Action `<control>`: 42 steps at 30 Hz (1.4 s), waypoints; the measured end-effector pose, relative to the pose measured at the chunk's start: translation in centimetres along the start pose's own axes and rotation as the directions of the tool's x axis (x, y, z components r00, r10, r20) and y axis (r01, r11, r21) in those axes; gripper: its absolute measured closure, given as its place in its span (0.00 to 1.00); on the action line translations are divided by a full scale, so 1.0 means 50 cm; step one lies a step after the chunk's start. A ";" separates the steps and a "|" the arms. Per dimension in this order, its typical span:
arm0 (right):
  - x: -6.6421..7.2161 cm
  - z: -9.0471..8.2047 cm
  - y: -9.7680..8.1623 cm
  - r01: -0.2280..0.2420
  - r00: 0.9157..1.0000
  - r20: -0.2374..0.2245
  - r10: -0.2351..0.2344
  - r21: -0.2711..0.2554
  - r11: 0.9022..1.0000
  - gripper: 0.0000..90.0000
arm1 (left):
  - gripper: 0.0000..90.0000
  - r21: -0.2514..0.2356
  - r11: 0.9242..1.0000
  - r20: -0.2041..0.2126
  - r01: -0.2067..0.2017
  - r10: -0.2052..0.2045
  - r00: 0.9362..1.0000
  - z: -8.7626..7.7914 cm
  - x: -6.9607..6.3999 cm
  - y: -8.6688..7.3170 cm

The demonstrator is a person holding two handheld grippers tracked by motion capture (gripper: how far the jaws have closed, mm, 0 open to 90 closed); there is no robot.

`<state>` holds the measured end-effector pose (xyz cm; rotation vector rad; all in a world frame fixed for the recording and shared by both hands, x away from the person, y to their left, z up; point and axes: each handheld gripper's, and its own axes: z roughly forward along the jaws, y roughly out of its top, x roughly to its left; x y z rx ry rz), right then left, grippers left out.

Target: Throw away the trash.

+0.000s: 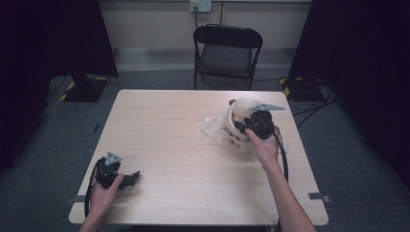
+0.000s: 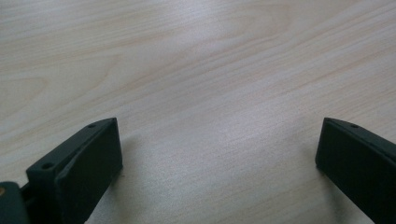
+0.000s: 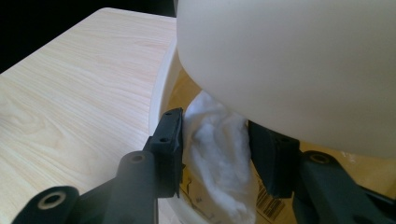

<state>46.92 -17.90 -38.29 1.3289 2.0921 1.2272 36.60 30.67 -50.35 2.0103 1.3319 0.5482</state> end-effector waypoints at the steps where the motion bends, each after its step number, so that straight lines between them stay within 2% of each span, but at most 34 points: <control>1: -0.001 -0.001 -0.001 -0.009 1.000 0.004 0.009 -0.001 1.000 0.60 | 0.00 0.000 1.000 0.000 0.000 0.000 1.000 0.000 0.000 0.000; 6: -0.004 -0.004 0.000 -0.023 1.000 0.006 0.023 0.004 1.000 0.57 | 0.00 0.000 1.000 0.000 0.000 0.000 1.000 0.000 0.000 0.000; 12: -0.003 -0.015 -0.004 -0.029 1.000 0.002 0.029 -0.018 0.999 0.56 | 0.00 0.000 1.000 0.000 0.000 0.000 1.000 0.000 0.000 0.000; 17: 0.001 -0.027 -0.004 -0.022 1.000 -0.017 0.022 -0.040 0.999 0.65 | 0.00 0.001 1.000 0.000 -0.001 0.001 1.000 0.000 0.000 0.000; 19: 0.003 -0.029 -0.004 -0.030 0.999 -0.033 0.029 -0.044 0.999 0.66 | 0.00 0.000 1.000 0.000 -0.001 0.001 1.000 0.000 0.000 0.000; 24: 0.009 -0.030 -0.007 -0.018 0.999 -0.030 0.016 -0.059 0.998 0.65 | 0.00 0.001 1.000 0.000 -0.001 0.001 1.000 0.000 0.000 0.000; 30: 0.012 -0.036 -0.016 -0.011 1.000 -0.007 0.011 -0.063 0.998 0.55 | 0.00 0.000 1.000 0.000 -0.002 0.002 1.000 0.000 0.000 0.000; 32: 0.014 -0.040 -0.018 -0.004 1.000 -0.008 0.004 -0.063 0.998 0.46 | 0.00 0.004 1.000 -0.001 -0.007 0.007 1.000 -0.001 0.001 0.000; 33: 0.014 -0.040 -0.018 -0.004 1.000 -0.008 0.004 -0.063 0.998 0.46 | 0.00 0.000 1.000 0.000 -0.001 0.001 1.000 0.000 0.000 0.000; 35: 0.016 -0.045 -0.020 -0.005 1.000 -0.015 0.004 -0.062 0.998 0.39 | 0.00 0.005 1.000 -0.003 -0.007 0.007 1.000 -0.001 0.001 0.000; 39: 0.025 -0.059 -0.028 0.017 0.999 -0.038 -0.020 -0.067 0.998 0.35 | 0.00 0.004 1.000 -0.002 -0.007 0.007 1.000 -0.001 0.001 0.000; 42: 0.027 -0.065 -0.033 0.018 0.999 -0.034 -0.020 -0.068 0.998 0.33 | 0.00 0.001 1.000 0.000 -0.001 0.001 1.000 0.000 0.000 0.000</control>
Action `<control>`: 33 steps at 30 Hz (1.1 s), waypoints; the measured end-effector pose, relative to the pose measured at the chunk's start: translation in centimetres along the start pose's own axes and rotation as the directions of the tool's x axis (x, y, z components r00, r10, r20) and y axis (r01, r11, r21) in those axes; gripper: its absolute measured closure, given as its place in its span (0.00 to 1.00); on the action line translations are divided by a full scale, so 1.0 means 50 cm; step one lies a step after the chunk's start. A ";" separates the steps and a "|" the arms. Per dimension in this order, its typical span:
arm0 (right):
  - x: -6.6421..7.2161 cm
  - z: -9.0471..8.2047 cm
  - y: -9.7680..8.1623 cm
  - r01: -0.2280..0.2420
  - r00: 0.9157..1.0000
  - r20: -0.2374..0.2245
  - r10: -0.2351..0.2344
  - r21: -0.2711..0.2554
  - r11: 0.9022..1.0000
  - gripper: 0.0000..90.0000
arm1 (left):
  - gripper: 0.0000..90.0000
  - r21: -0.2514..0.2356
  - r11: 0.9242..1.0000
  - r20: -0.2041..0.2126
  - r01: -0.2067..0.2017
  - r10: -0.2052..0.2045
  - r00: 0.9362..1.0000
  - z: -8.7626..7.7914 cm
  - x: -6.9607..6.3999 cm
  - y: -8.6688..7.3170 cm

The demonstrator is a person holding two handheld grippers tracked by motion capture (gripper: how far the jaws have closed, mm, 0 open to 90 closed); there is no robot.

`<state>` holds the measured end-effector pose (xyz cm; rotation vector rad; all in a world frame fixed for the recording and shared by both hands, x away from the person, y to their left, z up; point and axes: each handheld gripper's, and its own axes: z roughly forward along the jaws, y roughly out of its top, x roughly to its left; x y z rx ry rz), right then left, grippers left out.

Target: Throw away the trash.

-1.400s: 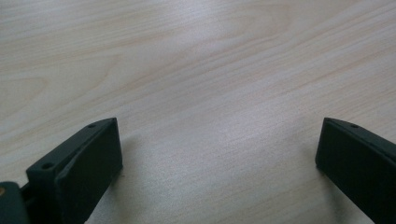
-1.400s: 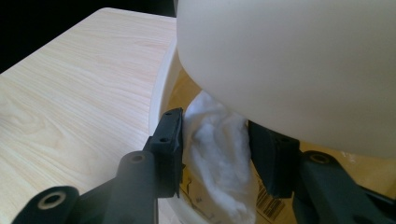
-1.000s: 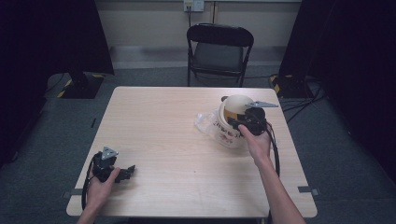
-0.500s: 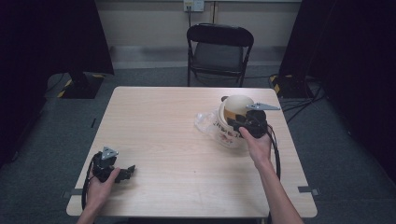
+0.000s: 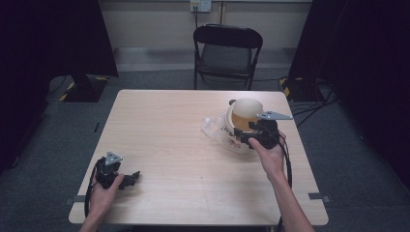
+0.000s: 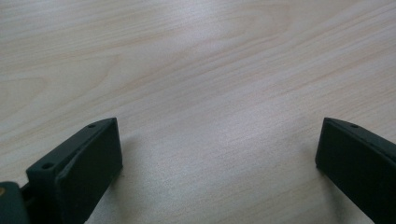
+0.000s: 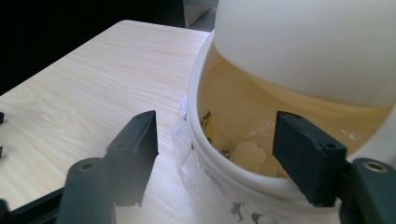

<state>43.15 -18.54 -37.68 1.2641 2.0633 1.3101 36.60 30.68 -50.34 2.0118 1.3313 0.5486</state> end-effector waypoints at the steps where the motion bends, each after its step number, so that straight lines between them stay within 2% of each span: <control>1: 0.001 -0.003 -0.002 0.000 1.000 0.000 0.000 -0.001 1.000 0.33 | 0.00 0.003 1.000 -0.001 -0.005 0.005 1.000 0.000 0.001 0.000; 8: 0.015 -0.021 -0.016 0.012 1.000 0.004 -0.012 -0.018 1.000 0.27 | 0.00 0.005 1.000 -0.006 -0.007 0.007 1.000 -0.002 0.000 -0.001; 17: 0.036 -0.054 -0.045 0.011 1.000 0.009 -0.011 -0.032 0.999 0.25 | 0.01 -0.003 1.000 -0.007 0.004 -0.004 1.000 -0.003 -0.004 -0.003; 26: 0.048 -0.061 -0.091 0.035 0.999 0.008 -0.035 0.017 0.999 0.23 | 0.01 -0.002 1.000 -0.009 -0.001 0.001 1.000 -0.004 -0.004 -0.003; 33: 0.030 -0.060 -0.136 0.019 1.000 0.018 -0.021 0.070 0.997 0.20 | 0.01 -0.002 1.000 -0.003 -0.001 0.001 1.000 -0.005 -0.005 -0.005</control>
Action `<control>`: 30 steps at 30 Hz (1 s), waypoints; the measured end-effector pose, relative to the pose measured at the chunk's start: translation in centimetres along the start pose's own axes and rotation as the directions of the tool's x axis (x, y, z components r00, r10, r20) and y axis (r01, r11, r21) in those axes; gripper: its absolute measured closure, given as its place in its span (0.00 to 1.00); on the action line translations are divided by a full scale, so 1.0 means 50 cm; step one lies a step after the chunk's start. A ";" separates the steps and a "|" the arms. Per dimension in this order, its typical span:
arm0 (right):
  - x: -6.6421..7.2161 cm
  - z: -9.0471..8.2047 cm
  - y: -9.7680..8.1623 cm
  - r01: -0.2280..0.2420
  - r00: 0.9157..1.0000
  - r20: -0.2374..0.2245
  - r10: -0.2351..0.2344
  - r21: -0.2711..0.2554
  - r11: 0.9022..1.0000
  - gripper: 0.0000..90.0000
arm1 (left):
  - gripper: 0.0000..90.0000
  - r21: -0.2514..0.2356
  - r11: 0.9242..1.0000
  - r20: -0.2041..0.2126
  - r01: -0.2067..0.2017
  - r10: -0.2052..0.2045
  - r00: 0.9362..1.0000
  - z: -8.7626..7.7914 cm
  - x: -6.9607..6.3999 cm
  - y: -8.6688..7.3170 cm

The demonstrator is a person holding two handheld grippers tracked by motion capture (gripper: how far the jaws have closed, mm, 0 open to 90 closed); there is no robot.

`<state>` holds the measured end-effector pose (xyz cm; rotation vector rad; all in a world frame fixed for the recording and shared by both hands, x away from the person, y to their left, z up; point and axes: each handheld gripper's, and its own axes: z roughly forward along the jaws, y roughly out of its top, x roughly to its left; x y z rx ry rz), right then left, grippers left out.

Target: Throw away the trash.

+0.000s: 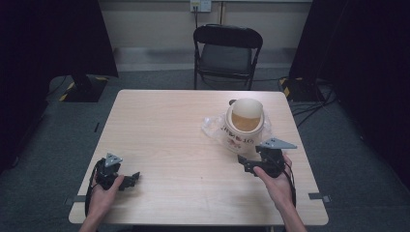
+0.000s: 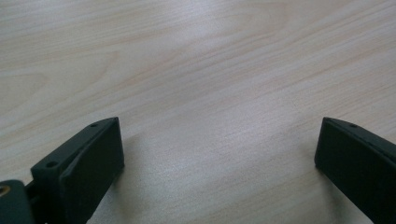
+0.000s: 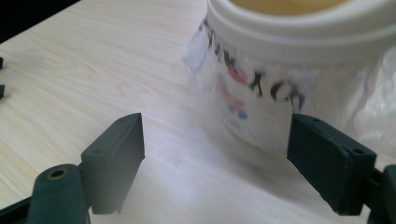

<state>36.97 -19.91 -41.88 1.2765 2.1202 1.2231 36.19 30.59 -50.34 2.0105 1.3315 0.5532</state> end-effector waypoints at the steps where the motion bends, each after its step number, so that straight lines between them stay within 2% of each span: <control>1: -0.002 0.000 -0.008 -0.003 1.000 0.000 0.003 0.005 1.000 0.20 | 0.01 -0.002 1.000 0.000 0.003 -0.003 1.000 0.000 0.000 0.000; 8: -0.016 0.009 -0.061 -0.024 1.000 0.008 0.023 0.044 0.999 0.18 | 0.01 -0.002 1.000 0.000 0.003 -0.003 1.000 0.000 0.000 0.000; 10: -0.022 0.017 -0.081 -0.022 0.999 0.024 0.021 0.069 0.997 0.18 | 0.01 -0.002 1.000 0.000 0.003 -0.003 1.000 0.000 0.000 0.000; 16: -0.031 0.028 -0.104 -0.032 0.999 0.038 0.028 0.101 0.994 0.18 | 0.01 0.000 1.000 0.000 0.001 -0.001 1.000 0.000 0.000 0.000; 22: -0.036 0.045 -0.117 -0.029 0.997 0.071 0.019 0.140 0.990 0.18 | 0.01 -0.002 1.000 0.000 0.003 -0.003 1.000 0.000 0.000 0.000; 26: -0.032 0.067 -0.121 -0.004 0.995 0.096 -0.013 0.171 0.985 0.17 | 0.01 -0.001 1.000 0.001 0.002 -0.002 1.000 0.000 0.000 0.000; 30: -0.032 0.081 -0.125 -0.003 0.994 0.105 -0.017 0.191 0.982 0.17 | 0.01 -0.001 1.000 0.001 0.002 -0.002 1.000 0.000 0.000 0.000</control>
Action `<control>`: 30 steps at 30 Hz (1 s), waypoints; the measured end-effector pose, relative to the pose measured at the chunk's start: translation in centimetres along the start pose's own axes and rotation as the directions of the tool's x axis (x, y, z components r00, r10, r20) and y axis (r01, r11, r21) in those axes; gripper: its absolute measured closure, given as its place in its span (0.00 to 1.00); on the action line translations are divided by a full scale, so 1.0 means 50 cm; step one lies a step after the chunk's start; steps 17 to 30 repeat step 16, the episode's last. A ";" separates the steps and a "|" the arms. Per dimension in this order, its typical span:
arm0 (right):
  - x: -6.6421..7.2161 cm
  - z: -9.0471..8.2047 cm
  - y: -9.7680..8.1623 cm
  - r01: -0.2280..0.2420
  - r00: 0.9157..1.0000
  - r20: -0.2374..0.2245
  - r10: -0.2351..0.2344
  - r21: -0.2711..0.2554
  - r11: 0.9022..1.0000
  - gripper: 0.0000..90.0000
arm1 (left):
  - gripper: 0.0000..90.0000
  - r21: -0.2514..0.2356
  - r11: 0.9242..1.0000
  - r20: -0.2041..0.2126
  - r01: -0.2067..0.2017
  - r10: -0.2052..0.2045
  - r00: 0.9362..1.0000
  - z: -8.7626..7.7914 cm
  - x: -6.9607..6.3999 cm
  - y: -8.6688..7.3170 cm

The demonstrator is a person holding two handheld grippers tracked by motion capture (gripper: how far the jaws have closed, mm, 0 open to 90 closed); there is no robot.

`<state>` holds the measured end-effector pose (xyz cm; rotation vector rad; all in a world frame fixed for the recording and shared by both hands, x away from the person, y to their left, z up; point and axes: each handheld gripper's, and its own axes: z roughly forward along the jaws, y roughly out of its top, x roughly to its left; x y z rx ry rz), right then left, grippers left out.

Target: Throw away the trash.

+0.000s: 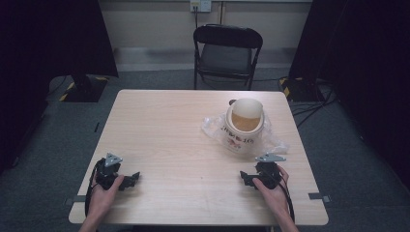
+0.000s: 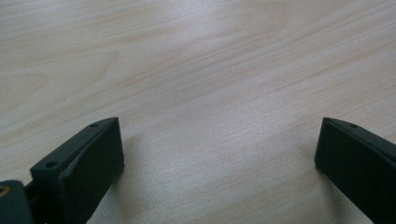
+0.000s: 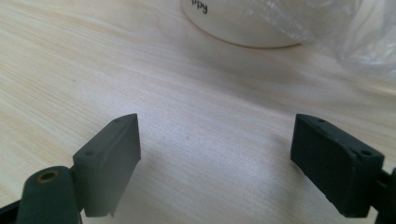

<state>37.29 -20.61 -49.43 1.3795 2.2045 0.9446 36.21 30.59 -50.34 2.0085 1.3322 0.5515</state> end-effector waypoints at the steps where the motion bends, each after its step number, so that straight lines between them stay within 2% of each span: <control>1: 0.000 0.003 -0.001 0.014 1.000 0.011 -0.014 -0.007 1.000 0.16 | 0.01 0.000 1.000 0.000 0.000 0.000 1.000 0.000 0.000 0.000; 3: 0.003 0.006 -0.002 0.028 0.999 0.021 -0.028 -0.009 1.000 0.16 | 0.01 0.000 1.000 0.000 0.000 0.000 1.000 0.000 0.000 0.000; 4: 0.006 0.009 -0.005 0.032 0.999 0.031 -0.032 -0.026 0.999 0.14 | 0.01 0.001 1.000 0.000 -0.002 0.002 1.000 0.000 0.000 0.000; 7: 0.006 0.009 -0.007 0.033 0.999 0.025 -0.033 -0.035 0.999 0.14 | 0.01 0.000 1.000 0.002 0.001 -0.001 1.000 0.000 0.000 0.000; 30: 0.005 0.009 -0.007 0.037 0.999 0.023 -0.036 -0.035 0.999 0.14 | 0.00 0.000 1.000 0.004 0.000 0.000 1.000 0.001 0.000 0.000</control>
